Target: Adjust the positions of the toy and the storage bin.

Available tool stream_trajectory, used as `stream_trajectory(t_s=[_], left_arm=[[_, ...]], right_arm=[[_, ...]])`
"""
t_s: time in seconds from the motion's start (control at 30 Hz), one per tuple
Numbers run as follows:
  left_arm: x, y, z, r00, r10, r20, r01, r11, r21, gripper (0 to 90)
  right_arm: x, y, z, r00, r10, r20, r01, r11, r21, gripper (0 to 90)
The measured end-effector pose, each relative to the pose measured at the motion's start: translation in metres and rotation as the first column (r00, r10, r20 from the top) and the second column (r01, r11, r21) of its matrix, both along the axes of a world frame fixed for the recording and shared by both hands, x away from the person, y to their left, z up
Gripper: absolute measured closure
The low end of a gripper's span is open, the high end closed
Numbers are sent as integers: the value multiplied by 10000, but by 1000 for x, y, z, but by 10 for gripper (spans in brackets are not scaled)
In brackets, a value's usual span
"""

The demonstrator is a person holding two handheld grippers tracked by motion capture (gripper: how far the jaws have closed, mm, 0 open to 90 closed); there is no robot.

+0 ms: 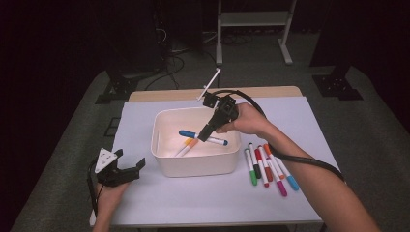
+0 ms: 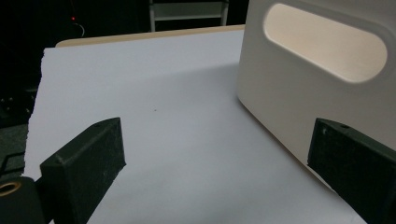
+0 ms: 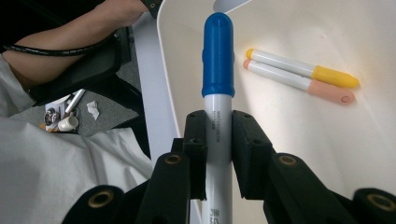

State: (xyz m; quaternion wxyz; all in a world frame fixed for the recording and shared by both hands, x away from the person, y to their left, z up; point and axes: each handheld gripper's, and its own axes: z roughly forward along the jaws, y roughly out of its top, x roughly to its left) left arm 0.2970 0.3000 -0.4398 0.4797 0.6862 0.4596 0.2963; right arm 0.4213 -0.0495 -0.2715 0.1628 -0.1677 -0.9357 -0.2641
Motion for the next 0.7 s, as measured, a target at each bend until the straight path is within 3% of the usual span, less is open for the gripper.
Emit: stream_trajectory(t_s=[0.47,0.7], left_arm=[[0,0,0,10000,1,16,-1,10000,-17,27],[0,1,0,10000,9,45,-9,10000,-51,26]], right_arm=[[7,24,-33,9989,392,-260,-406,9978,-532,755],[6,31,-39,9979,566,-306,-584,9963,-623,754]])
